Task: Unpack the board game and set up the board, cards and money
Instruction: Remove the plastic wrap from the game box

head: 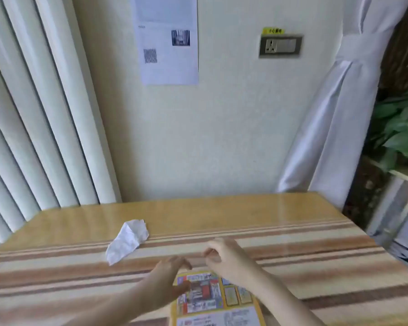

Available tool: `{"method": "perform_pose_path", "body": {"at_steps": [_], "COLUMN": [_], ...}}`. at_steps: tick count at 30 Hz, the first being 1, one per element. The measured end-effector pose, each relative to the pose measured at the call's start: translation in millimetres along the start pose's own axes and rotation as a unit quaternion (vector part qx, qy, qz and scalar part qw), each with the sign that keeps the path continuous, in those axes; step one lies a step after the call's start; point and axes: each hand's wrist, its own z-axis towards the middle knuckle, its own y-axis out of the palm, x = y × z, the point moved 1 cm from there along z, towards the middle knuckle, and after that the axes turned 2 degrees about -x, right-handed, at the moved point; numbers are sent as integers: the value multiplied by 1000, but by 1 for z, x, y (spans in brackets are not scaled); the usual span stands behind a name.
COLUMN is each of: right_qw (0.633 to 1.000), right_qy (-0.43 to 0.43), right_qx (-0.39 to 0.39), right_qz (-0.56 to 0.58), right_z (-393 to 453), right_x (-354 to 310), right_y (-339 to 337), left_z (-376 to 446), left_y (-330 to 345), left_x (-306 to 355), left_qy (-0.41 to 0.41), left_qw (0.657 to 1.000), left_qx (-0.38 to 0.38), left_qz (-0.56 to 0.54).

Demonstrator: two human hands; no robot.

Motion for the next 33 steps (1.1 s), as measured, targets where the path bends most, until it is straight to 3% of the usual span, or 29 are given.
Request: {"method": "perform_pose_path", "body": {"at_steps": [3,7,10,12,14,16,23,24,28,29,33], "right_qw": [997,984,978,971,962,951,936,945,978,979,942], "right_qy": [-27,-25,64,158,221,213,170,156,134,134,155], "right_qx": [-44,-29,72,137,149,140,161,156,86,68,42], "right_qz": [-63,-172,-185,-121,59,176,262,243,131,141,293], "right_z": [12,-3,-28,-44,-55,-64,-66,-63,-57,-57,-61], "right_x": [11,34,52,69,85,93,79,73,59,61,70], "right_y": [33,64,61,58,55,58,55,57,68,69,77], "left_z": [0,-12,-30,-40,-45,-51,-68,-69,-74,-76,-83], "left_y": [27,55,66,73,75,73,58,55,47,47,60], "left_x": [-11,-9,-8,-13,-21,-25,-22,-22,-36,-44,-59], "left_qy": [-8,0,-58,-111,-168,-196,-193,-202,-251,-257,-255], "left_qw": [999,999,996,982,939,885,761,762,890,903,876], "left_qx": [-3,17,45,56,63,56,26,23,58,63,-6], "left_qz": [40,51,-53,-140,-295,-419,-618,-615,-375,-339,-408]}}
